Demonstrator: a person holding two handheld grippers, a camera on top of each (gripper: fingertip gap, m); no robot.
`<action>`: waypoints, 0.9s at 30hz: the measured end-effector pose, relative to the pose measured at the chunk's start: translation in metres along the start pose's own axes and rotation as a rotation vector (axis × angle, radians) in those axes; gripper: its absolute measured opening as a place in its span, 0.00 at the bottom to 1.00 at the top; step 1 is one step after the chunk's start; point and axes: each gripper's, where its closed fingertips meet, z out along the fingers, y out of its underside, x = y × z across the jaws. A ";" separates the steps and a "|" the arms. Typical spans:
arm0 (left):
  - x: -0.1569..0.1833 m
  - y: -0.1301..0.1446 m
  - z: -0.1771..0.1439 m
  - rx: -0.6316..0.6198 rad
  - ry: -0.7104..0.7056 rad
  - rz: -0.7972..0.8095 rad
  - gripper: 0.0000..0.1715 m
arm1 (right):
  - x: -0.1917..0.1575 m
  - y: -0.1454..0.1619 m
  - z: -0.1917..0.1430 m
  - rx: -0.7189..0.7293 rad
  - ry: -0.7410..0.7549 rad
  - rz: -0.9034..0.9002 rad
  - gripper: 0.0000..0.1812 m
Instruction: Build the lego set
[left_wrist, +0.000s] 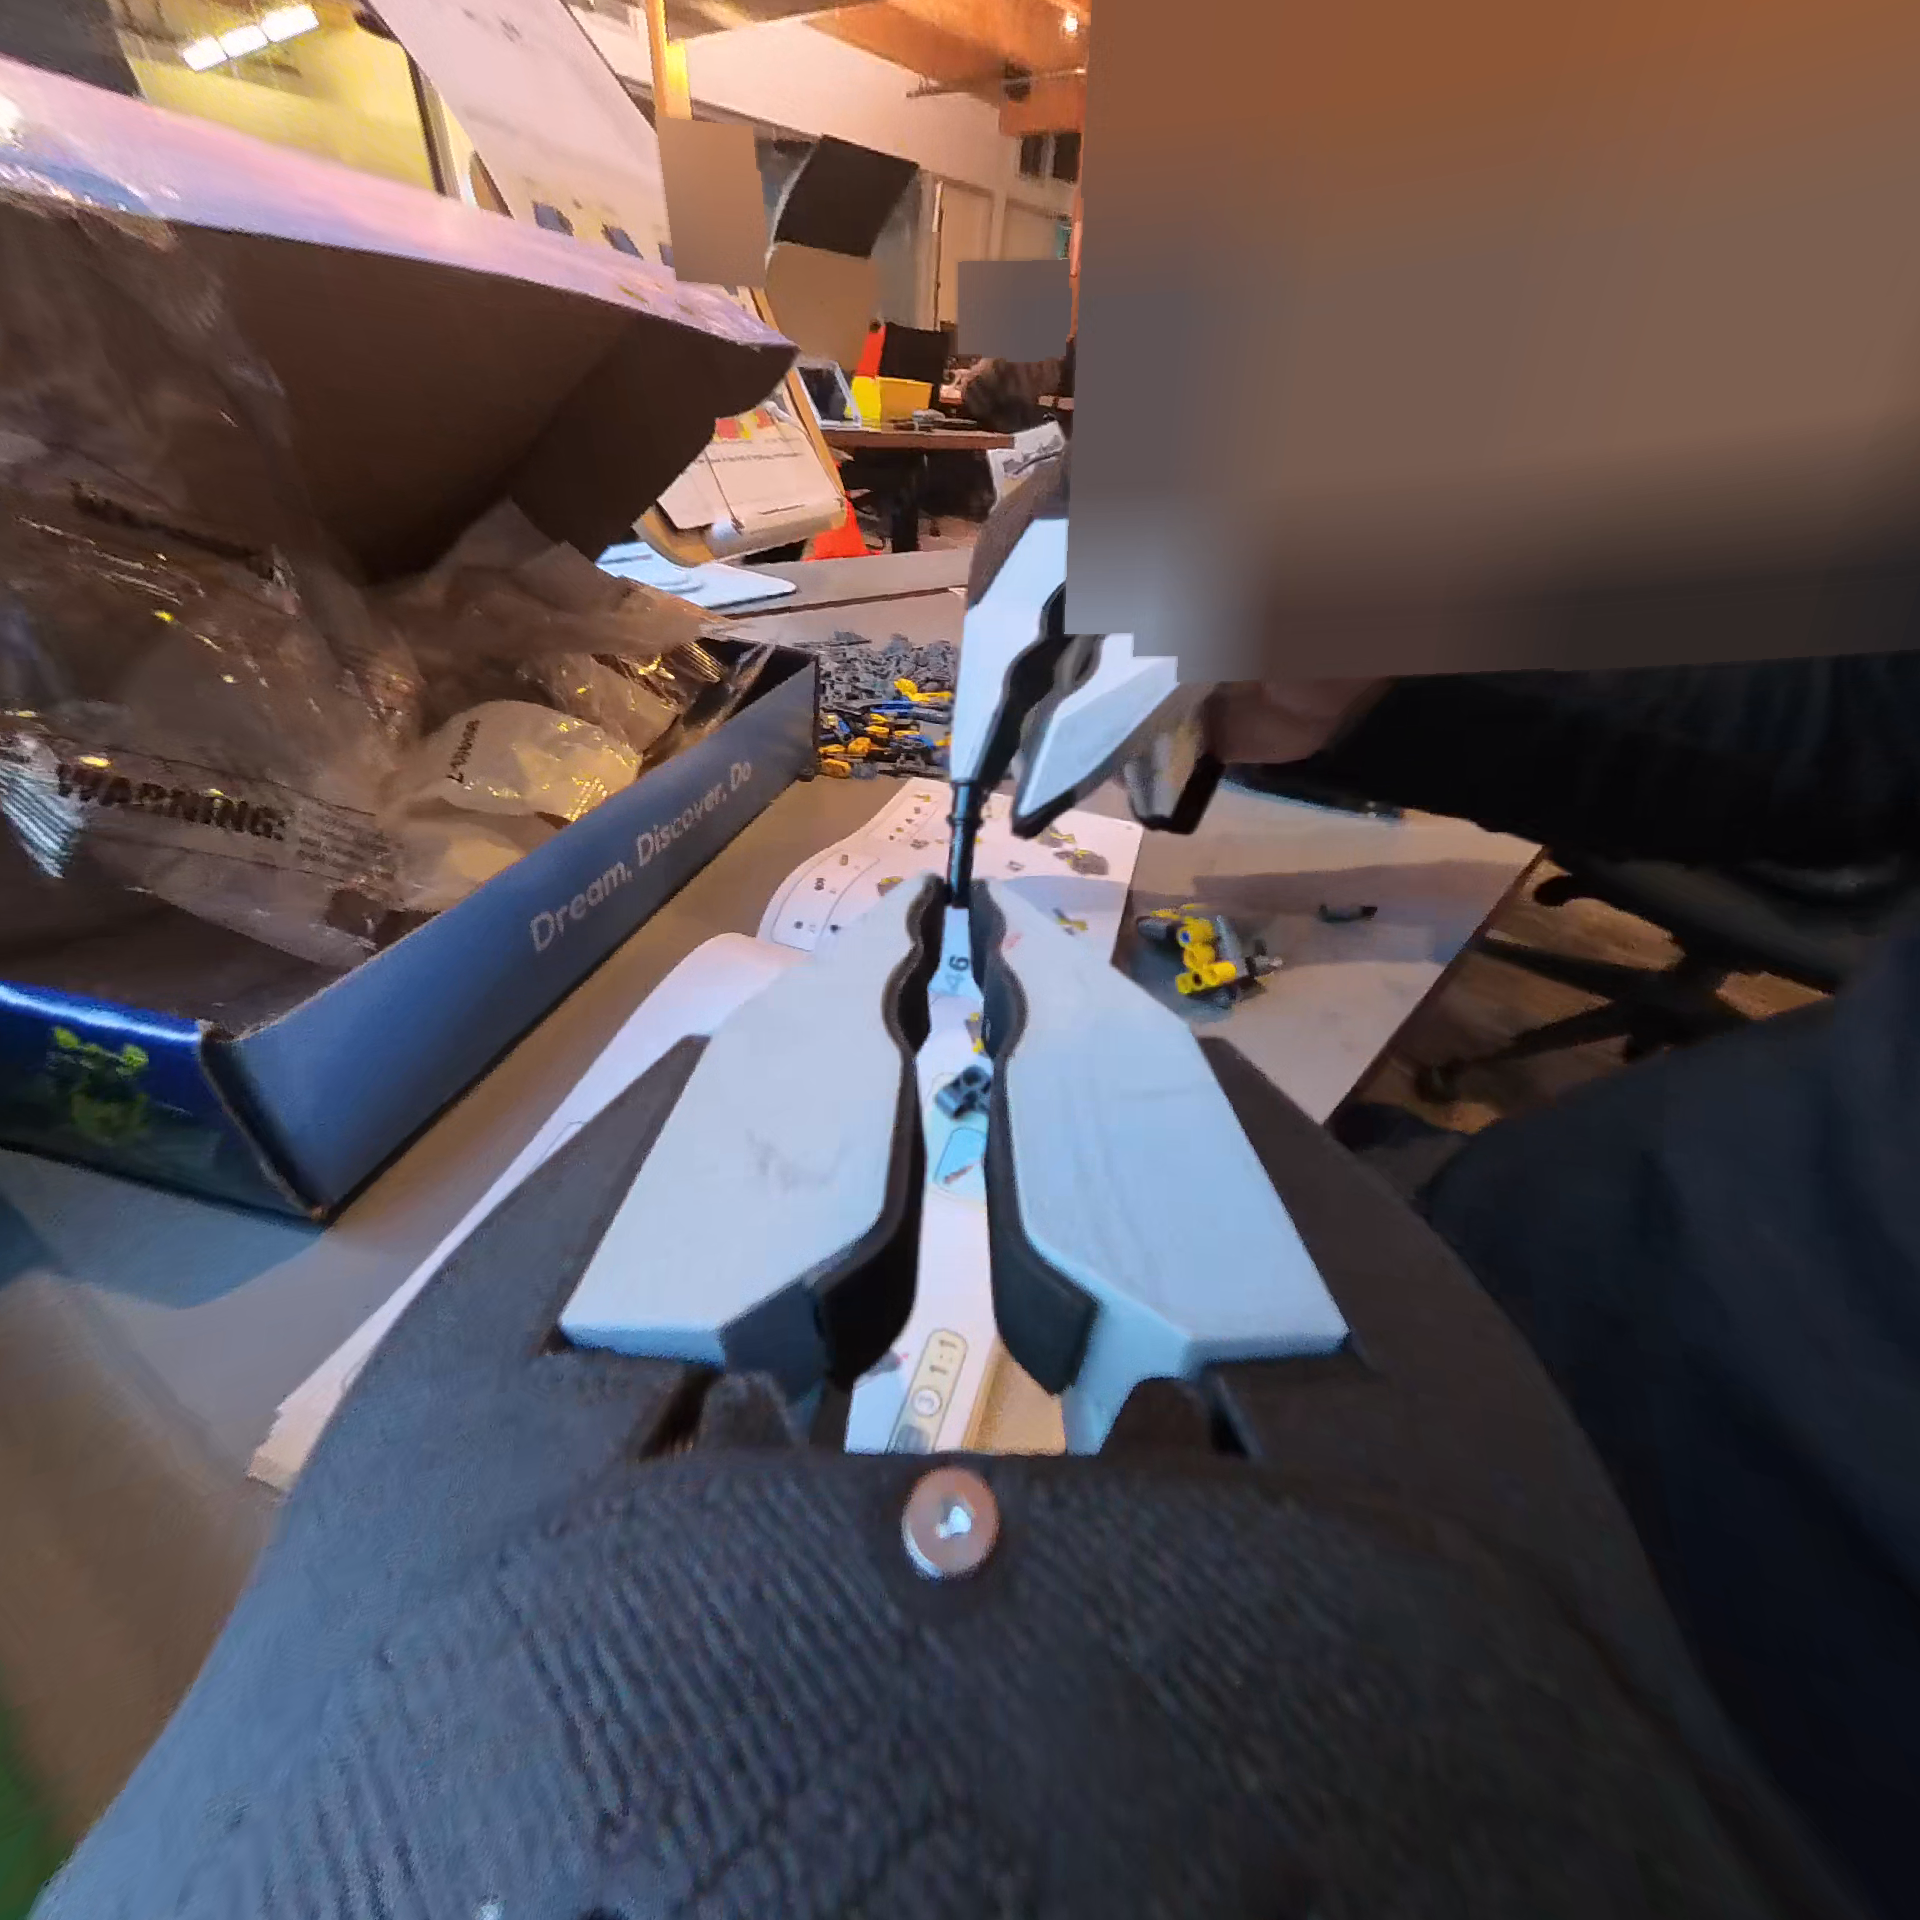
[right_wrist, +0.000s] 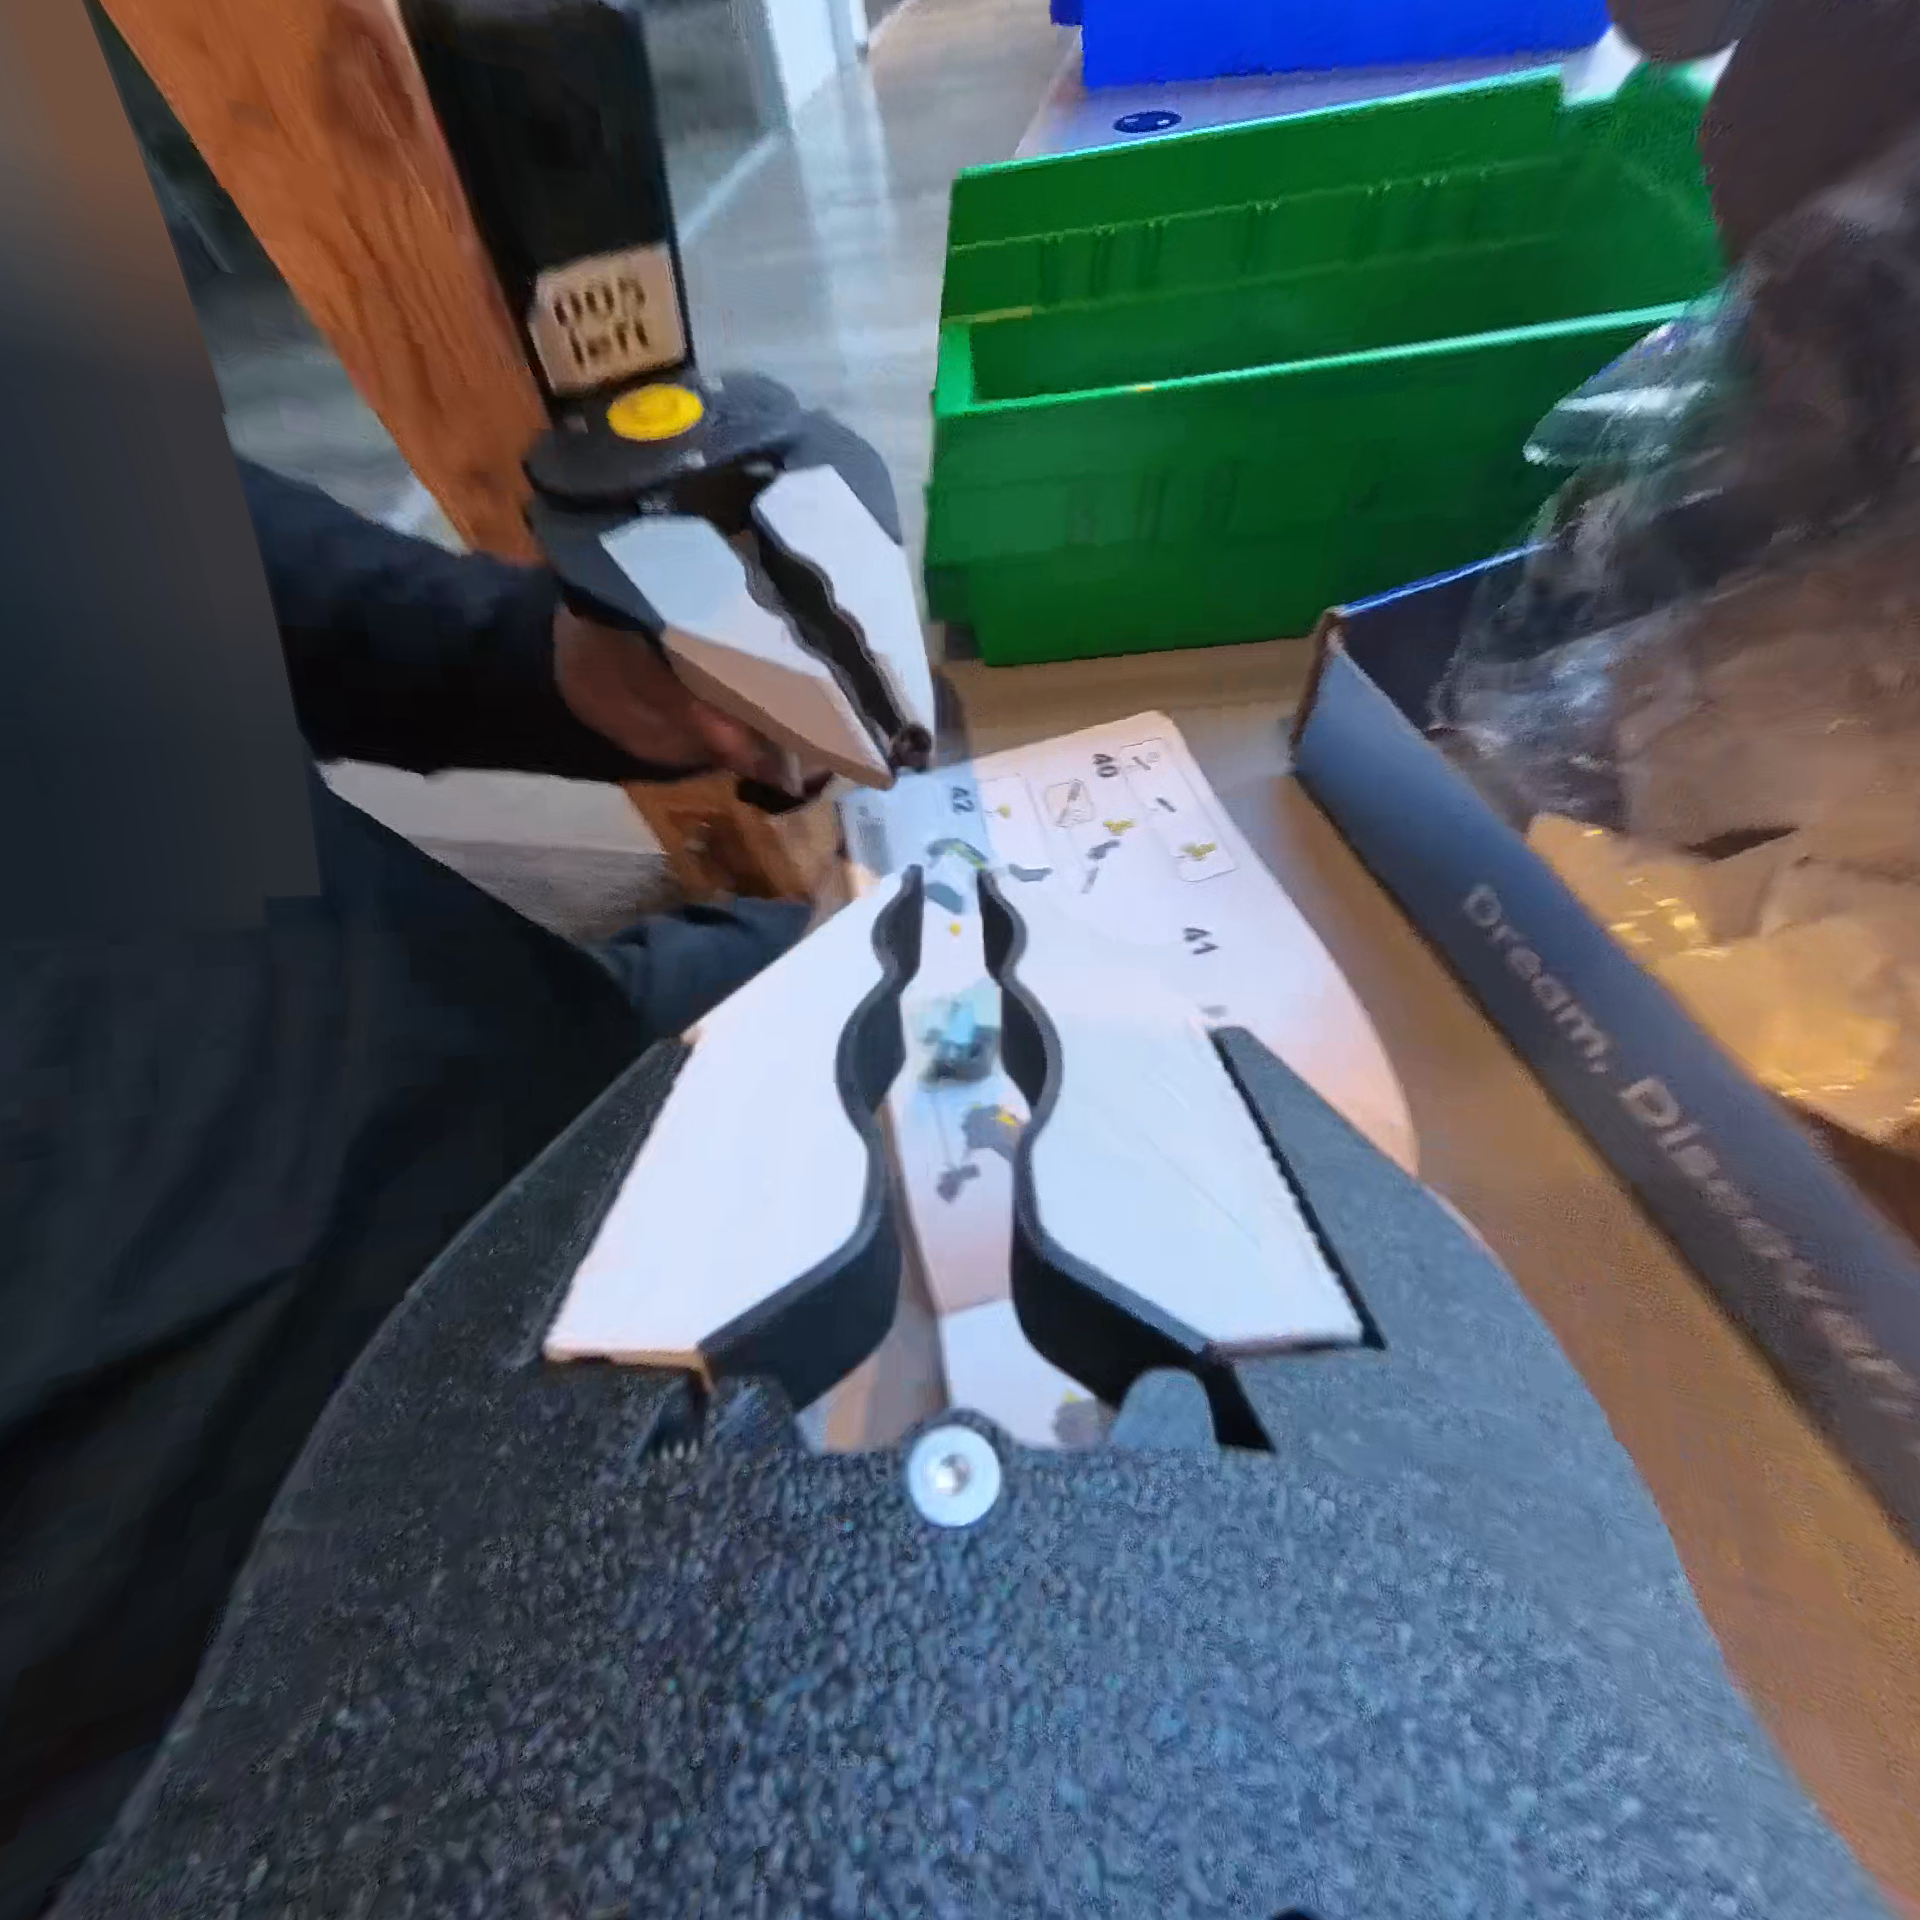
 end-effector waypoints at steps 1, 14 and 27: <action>0.002 0.000 -0.001 0.007 -0.001 0.024 0.02 | -0.003 -0.002 0.001 0.013 -0.044 0.063 0.08; -0.001 0.007 0.001 -0.019 -0.085 0.163 0.02 | -0.009 -0.016 0.016 0.068 -0.240 0.302 0.01; -0.005 0.014 0.006 -0.071 -0.132 0.129 0.02 | -0.004 -0.016 0.013 0.052 -0.213 0.295 0.05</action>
